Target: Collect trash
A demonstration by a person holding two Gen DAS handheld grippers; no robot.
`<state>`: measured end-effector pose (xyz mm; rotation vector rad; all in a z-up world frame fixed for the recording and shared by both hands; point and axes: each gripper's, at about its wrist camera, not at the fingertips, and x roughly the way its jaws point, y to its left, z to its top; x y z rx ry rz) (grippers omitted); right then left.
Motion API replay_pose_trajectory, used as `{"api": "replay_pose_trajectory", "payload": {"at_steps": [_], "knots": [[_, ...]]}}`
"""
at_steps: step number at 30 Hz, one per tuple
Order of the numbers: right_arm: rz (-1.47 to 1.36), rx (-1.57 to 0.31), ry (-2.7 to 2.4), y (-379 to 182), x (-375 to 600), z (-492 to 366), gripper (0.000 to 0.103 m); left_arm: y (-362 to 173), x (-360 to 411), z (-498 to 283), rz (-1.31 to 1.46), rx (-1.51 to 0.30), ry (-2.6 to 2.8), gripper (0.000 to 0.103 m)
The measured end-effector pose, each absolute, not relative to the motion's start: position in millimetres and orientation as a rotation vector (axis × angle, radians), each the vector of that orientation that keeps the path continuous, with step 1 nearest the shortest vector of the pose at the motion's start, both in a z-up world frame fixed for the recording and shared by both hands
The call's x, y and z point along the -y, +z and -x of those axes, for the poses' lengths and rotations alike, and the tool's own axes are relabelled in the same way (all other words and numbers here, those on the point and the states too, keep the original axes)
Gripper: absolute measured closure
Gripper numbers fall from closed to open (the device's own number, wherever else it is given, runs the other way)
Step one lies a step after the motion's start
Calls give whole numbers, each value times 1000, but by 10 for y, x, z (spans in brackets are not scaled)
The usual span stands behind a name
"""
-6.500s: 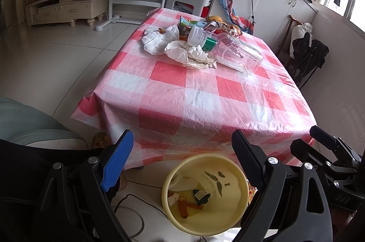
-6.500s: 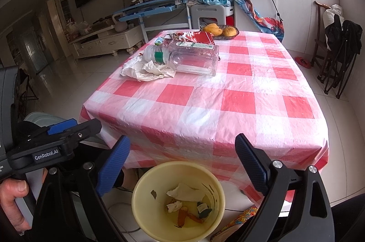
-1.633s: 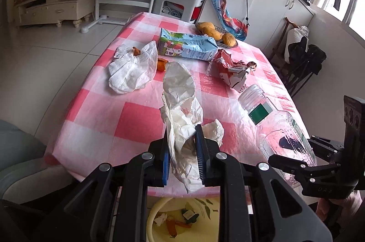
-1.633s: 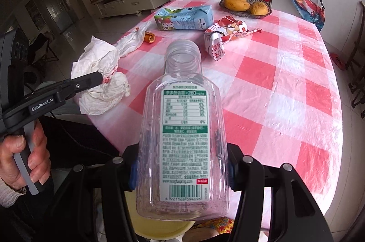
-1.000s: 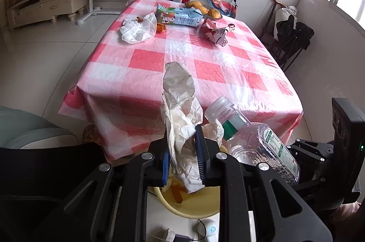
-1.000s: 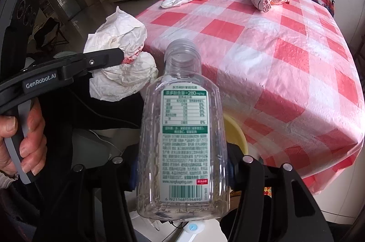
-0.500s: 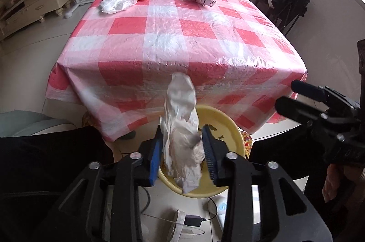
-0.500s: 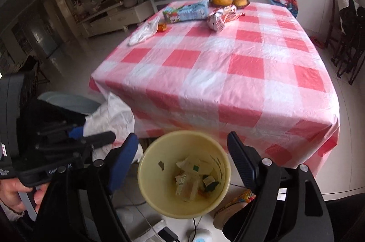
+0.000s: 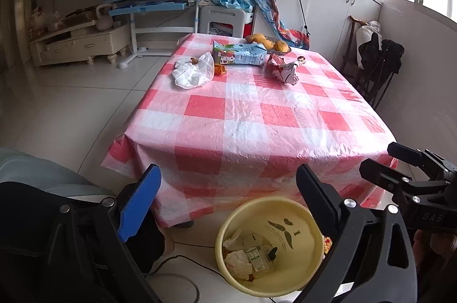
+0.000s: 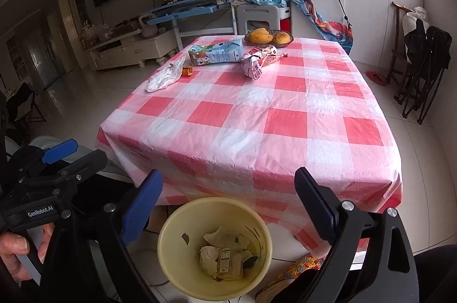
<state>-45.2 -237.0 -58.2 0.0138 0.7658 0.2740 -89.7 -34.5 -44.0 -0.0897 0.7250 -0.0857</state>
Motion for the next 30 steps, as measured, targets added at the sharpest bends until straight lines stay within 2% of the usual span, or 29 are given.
{"api": "replay_pose_trajectory", "payload": {"at_steps": [30], "knots": [[71, -751, 280, -628, 2196, 468, 9, -414, 303, 911, 108, -677, -70, 11]]}}
